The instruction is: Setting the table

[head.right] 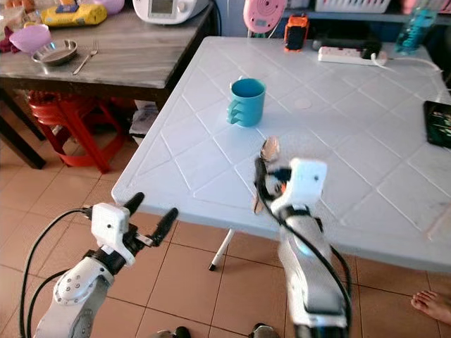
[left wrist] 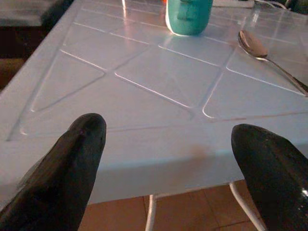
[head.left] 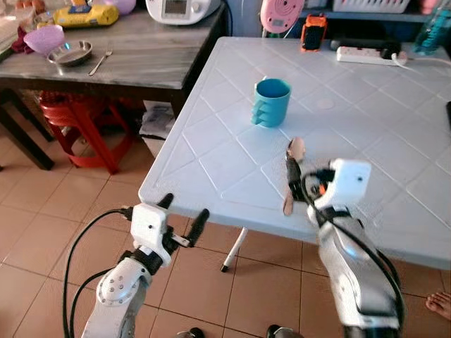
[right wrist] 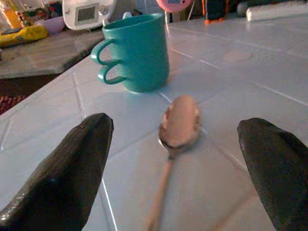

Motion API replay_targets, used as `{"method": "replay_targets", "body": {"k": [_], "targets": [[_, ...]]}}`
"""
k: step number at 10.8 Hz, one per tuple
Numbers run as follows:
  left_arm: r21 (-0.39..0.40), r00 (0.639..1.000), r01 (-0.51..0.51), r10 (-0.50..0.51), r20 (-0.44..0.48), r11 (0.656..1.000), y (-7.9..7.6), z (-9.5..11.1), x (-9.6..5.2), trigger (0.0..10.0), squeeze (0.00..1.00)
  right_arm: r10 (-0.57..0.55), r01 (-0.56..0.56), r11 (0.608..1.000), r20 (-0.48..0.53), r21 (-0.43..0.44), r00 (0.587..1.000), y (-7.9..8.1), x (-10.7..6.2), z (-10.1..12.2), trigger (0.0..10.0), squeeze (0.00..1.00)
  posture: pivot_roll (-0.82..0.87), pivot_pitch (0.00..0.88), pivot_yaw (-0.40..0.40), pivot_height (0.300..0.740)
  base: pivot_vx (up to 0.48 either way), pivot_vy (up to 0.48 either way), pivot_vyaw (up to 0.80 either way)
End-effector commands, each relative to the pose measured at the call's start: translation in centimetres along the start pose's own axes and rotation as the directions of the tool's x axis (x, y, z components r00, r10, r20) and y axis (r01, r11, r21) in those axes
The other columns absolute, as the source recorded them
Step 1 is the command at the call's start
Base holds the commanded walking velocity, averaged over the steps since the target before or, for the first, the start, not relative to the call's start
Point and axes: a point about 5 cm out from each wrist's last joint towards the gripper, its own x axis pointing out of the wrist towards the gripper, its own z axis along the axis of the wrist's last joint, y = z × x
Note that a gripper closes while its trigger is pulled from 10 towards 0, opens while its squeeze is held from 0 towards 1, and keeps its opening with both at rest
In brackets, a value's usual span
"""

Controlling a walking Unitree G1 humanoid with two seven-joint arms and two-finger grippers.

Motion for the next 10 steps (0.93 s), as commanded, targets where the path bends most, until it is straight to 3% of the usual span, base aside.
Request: {"method": "replay_targets", "body": {"k": [1, 5, 10], "targets": [[0.002, 1.000, -0.004, 0.005, -0.015, 1.000, 0.1, -0.2, -0.4, 10.0, 0.00, -0.011, 0.011, 1.000, -0.027, 0.000, 1.000, 0.0, 0.2, -0.2, 10.0, 0.00, -0.04, 0.184, 0.074, 0.740, 0.000, 0.000, 0.00], [-0.010, 1.000, 0.007, -0.007, -0.021, 1.000, -0.2, -0.5, -0.5, 10.0, 0.00, -0.025, 0.032, 0.998, -0.110, 0.055, 0.994, 1.1, 1.3, -0.9, 10.0, 0.00, -0.04, 0.190, 0.072, 0.740, 0.000, 0.000, 0.00], [-0.018, 0.999, 0.017, -0.018, -0.026, 1.000, -0.4, -0.7, -0.2, 10.0, 0.00, -0.084, 0.083, 0.996, -0.226, -0.011, 0.970, 0.4, 1.7, -2.6, 10.0, 0.00, -0.04, 0.187, 0.070, 0.740, 0.000, 0.000, 0.00]]}}
